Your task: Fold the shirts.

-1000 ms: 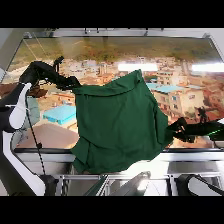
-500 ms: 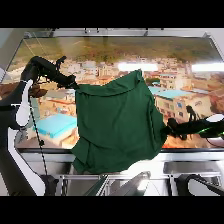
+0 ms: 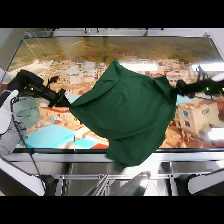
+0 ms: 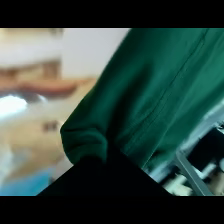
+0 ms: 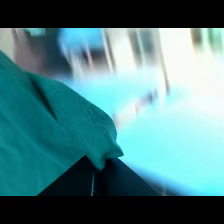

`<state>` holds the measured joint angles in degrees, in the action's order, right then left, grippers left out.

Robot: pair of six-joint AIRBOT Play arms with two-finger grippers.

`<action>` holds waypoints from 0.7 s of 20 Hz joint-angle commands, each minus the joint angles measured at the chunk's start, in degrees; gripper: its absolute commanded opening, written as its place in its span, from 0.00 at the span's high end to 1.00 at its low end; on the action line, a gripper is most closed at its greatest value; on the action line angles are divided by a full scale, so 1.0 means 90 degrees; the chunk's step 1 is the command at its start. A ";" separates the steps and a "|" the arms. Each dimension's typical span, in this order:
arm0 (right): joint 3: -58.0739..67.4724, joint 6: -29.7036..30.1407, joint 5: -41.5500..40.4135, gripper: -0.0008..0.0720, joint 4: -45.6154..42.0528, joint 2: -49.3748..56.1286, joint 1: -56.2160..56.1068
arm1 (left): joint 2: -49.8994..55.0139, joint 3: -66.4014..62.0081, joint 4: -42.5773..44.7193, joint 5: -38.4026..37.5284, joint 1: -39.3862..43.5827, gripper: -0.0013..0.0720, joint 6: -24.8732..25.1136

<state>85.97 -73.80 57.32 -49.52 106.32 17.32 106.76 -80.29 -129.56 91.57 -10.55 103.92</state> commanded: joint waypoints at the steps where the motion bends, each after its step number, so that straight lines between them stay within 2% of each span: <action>1: 0.2365 -0.0143 0.0078 0.85 -0.0041 0.1413 -0.0185 | -0.1137 0.2096 -0.0287 -0.0087 0.0148 0.96 -0.0226; 2: 0.2674 -0.0134 0.0170 0.59 -0.0046 0.1530 -0.0187 | -0.1394 0.2540 -0.0311 -0.0194 0.0238 0.96 -0.0228; 3: 0.2805 -0.0134 0.0265 0.38 -0.0049 0.1545 -0.0180 | -0.1644 0.2934 -0.0330 -0.0372 0.0333 0.96 -0.0226; 4: 0.2878 -0.0129 0.0396 0.29 -0.0051 0.1528 -0.0136 | -0.1838 0.3194 -0.0381 -0.0546 0.0408 0.96 -0.0223; 5: 0.2922 -0.0109 0.0583 0.30 -0.0049 0.1491 -0.0068 | -0.2021 0.3395 -0.0454 -0.0738 0.0471 0.81 -0.0219; 7: 0.2919 -0.0109 0.1241 0.31 -0.0049 0.1362 0.0180 | -0.2346 0.3594 -0.0442 -0.1039 0.0481 0.03 -0.0219; 9: 0.2912 -0.0092 0.2312 0.47 -0.0051 0.1280 0.0491 | -0.2514 0.3446 -0.0287 -0.1059 0.0425 0.02 -0.0182; 12: 0.2526 -0.0602 0.3806 0.49 -0.0051 0.1037 0.0928 | -0.2582 0.2924 -0.0041 -0.1081 0.0206 0.02 -0.0066; 14: 0.1634 -0.0661 0.4092 0.49 -0.0102 0.0469 0.1105 | -0.2577 0.2552 0.0192 -0.1200 -0.0012 0.02 -0.0029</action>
<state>107.22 -77.58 84.40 -50.15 114.98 24.56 84.33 -53.98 -130.56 82.35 -8.71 102.91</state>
